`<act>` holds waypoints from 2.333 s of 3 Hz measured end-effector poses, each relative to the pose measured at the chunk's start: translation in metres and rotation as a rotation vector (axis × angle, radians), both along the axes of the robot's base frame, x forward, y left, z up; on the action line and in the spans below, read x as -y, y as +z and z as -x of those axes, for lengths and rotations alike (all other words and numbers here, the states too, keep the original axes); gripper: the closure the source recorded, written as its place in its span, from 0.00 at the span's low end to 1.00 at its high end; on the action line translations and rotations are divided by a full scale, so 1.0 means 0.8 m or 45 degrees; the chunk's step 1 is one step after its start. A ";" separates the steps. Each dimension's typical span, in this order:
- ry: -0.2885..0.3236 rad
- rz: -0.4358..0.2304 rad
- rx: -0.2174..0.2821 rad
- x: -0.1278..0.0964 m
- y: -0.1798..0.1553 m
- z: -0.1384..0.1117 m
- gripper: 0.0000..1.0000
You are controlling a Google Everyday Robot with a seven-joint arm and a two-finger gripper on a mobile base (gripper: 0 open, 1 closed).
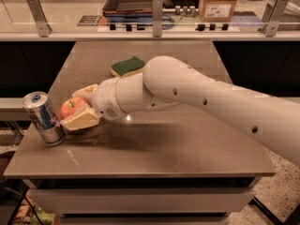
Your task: Move apple near redbull can
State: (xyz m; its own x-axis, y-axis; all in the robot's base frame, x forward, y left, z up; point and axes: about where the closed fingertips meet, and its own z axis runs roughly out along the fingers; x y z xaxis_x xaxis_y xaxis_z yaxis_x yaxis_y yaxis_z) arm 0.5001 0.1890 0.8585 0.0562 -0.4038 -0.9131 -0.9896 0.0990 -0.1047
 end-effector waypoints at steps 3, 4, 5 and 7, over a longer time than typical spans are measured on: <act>-0.079 -0.071 0.037 0.026 -0.023 0.021 1.00; -0.079 -0.071 0.037 0.026 -0.023 0.021 0.82; -0.074 -0.070 0.038 0.024 -0.023 0.022 0.59; -0.066 -0.068 0.041 0.020 -0.022 0.025 0.12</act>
Offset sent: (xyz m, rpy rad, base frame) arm -0.0208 -0.0499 -0.0314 0.0963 -0.0526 -0.1125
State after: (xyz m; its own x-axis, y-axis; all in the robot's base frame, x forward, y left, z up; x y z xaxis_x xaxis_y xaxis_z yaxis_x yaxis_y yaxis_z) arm 0.4798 0.1726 0.8411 0.0660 -0.3574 -0.9316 -0.9792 0.1564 -0.1294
